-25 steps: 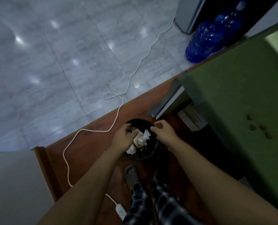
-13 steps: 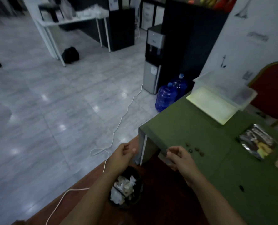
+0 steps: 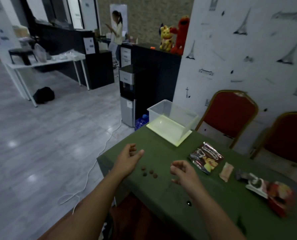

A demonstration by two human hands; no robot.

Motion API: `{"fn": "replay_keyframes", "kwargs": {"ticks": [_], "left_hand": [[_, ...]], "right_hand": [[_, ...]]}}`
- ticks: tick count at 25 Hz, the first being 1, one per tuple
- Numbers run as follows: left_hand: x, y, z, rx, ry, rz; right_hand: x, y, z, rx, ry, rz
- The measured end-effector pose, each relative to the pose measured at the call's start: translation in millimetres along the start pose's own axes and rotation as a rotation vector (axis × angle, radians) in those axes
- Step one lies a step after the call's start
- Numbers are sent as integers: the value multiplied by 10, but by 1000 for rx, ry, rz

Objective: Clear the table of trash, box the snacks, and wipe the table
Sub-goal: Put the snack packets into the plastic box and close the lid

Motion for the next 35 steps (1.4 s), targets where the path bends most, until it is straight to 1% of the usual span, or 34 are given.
{"fn": "replay_keyframes", "kwargs": {"ticks": [4,6,10,14,17,21,26,31,35], "left_hand": [[-462,257,-58,-43,-10,-32],[-575,323,-45,-44,-5,-36],[-587,543,64,-57,9,-15],[-542,752,421,-87,5,45],[-537,871,906,-106,-4,86],[-660,938,1762,-118,-57,145],[-799,984,2821,-129,-120,323],[-911,958,3581,-173,-128,444],[-1040,799,4030,-124,-194,507]], "right_hand": [[366,3,-9,25,-9,-12],[476,-3,23,29,-4,-9],[595,-124,180,47,3,1],[648,-285,487,46,65,0],[668,-392,808,14,114,-10],[696,-487,1405,-55,194,-5],[725,-533,2166,-145,298,-2],[712,-547,2640,-223,377,-54],[712,-534,2858,-286,398,-75]]}}
Point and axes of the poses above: each hand's wrist, its own z-axis towards the middle knuckle, its own x-axis out of the back of the hand, y = z × x, the point moved 7 cm from there along z, towards the middle knuckle, and after that the axes turned 2 degrees about -z, right-handed, at the moved point
